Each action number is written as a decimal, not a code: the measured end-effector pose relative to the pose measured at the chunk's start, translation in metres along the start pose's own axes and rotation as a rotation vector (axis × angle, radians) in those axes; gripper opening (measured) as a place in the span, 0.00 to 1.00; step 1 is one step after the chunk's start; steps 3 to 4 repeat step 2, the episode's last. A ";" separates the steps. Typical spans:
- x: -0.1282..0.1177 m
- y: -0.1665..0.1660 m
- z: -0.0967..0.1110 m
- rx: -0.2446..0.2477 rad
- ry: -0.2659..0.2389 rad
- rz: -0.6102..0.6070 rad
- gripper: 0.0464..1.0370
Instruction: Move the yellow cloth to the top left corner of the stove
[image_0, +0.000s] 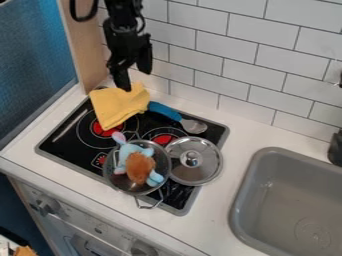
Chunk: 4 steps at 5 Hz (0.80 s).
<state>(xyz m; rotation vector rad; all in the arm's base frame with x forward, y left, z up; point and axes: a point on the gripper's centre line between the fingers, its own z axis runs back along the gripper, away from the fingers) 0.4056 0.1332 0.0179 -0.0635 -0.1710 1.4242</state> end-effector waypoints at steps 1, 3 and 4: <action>-0.001 0.007 0.019 -0.023 0.002 0.005 0.96; -0.001 0.011 0.027 -0.037 -0.012 0.007 0.96; -0.001 0.011 0.027 -0.037 -0.012 0.007 0.96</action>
